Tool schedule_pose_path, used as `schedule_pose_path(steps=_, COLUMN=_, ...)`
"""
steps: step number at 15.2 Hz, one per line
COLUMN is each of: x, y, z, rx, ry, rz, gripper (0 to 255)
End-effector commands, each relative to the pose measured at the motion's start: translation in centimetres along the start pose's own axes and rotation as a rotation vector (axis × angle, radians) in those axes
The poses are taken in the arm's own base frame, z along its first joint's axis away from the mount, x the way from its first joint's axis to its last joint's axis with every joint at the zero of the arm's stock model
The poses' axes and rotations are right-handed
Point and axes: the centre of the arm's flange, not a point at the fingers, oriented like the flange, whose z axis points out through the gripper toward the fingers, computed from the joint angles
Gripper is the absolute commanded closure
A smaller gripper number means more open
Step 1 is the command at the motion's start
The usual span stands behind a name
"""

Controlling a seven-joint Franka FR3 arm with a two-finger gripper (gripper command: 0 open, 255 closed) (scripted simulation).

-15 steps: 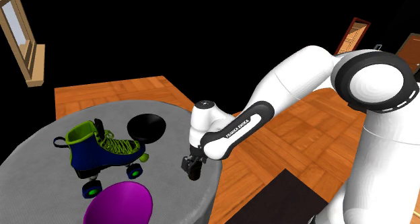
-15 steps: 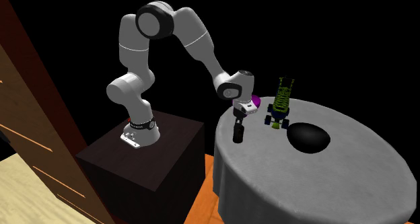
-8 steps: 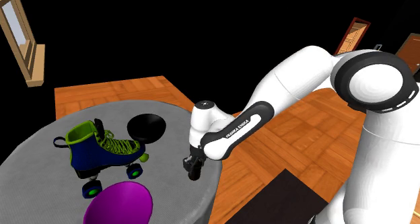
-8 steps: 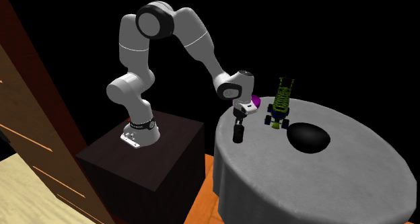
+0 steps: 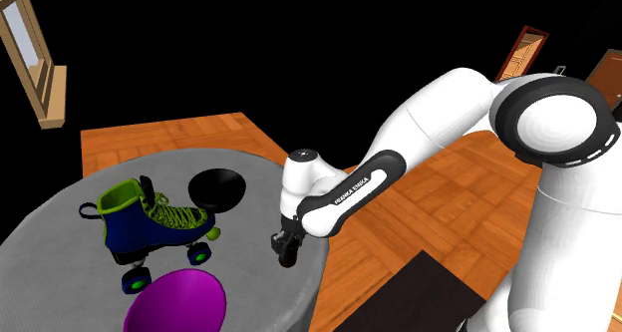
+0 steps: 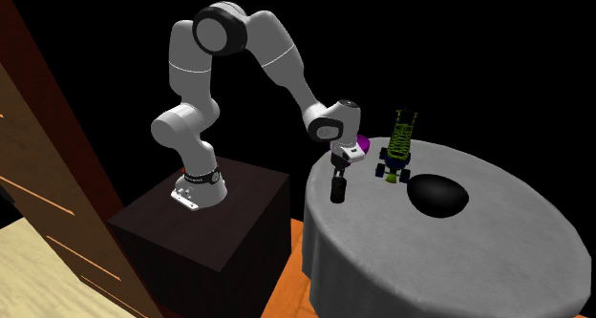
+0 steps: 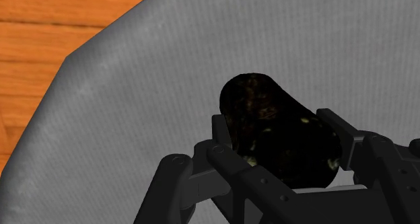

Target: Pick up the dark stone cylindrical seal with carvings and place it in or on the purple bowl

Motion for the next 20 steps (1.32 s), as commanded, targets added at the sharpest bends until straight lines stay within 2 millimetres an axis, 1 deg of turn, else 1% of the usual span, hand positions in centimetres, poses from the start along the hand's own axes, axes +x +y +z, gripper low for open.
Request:
schedule_pose_path(steps=1, x=0.0, y=0.0, z=-0.5, rx=0.000, ry=0.000, rz=0.000, gripper=255)
schedule_pose_path(steps=20, x=-0.2, y=0.2, z=-10.5, rx=0.000, ry=0.000, rz=0.000, gripper=255)
